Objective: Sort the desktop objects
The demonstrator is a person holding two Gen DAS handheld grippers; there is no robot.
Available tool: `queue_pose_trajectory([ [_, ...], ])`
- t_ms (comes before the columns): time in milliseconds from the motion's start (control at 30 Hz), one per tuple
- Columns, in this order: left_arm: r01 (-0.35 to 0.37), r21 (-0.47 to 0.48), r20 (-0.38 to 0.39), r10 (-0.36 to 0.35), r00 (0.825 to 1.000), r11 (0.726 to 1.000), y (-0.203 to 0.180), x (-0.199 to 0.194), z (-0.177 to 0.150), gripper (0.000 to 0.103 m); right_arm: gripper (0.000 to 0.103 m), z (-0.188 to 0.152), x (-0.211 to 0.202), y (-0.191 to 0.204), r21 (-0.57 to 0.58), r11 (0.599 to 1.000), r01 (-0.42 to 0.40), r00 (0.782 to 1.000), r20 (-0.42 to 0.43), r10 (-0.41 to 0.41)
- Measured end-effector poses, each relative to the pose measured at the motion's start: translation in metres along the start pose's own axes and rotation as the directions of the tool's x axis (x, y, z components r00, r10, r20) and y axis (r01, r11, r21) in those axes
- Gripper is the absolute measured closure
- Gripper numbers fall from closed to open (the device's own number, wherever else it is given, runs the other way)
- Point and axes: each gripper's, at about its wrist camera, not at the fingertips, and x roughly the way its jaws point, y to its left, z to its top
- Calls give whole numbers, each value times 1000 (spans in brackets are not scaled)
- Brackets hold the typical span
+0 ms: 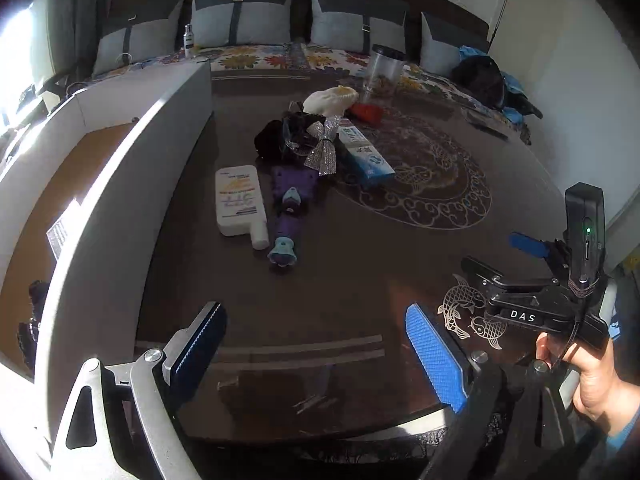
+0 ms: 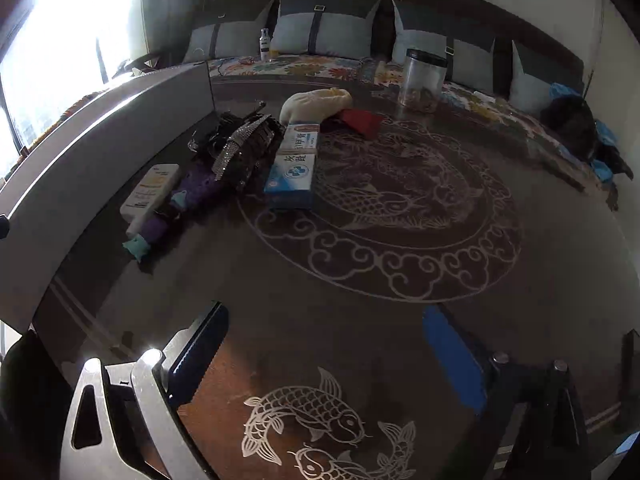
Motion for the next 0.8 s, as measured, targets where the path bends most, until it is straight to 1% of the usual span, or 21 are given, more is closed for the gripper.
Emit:
queue_pose_trajectory([
  [67,-13,-3,-42,13,999,1000,-18,33,-7,11,5,-20,3,-29,24,999,27,999,-25,-27],
  [133,-29,-5,-51,29,998,1000,-33,55,-14,11,5,-34,4,-52,48,998,39,999,-33,-38],
  [200,-51,-8,-69,50,996,999,-44,75,-12,12,5,-43,6,-68,60,997,45,998,-36,-42],
  [233,-88,2,-52,88,995,996,-50,80,-9,9,5,-45,9,-75,59,997,47,998,-38,-45],
  [267,-107,15,-41,107,993,994,-57,85,-5,9,5,-45,11,-80,57,997,50,998,-41,-48],
  [333,-150,37,-32,151,988,988,-70,96,5,2,5,-42,20,-89,67,996,51,997,-56,-47],
  [367,-146,33,-27,147,989,989,-73,101,12,0,3,-39,24,-95,77,996,47,997,-73,-41],
  [400,-146,23,-17,147,989,989,-76,106,19,0,0,-36,29,-100,84,996,30,996,-86,-23],
  [433,-155,12,-4,155,988,988,-77,110,25,0,0,-34,33,-106,88,996,17,995,-98,-9],
  [500,-166,-5,15,166,986,986,-79,119,39,0,0,-32,36,-116,88,996,11,996,-90,-3],
  [600,-169,-10,30,169,985,986,-78,130,56,0,0,-35,36,-123,124,992,30,999,-47,-24],
  [700,-162,-2,49,162,986,987,-76,137,64,0,0,-36,35,-121,136,990,45,998,-40,-40],
  [800,-160,0,51,160,986,987,-74,140,69,0,0,-36,34,-121,142,989,50,998,-40,-45],
])
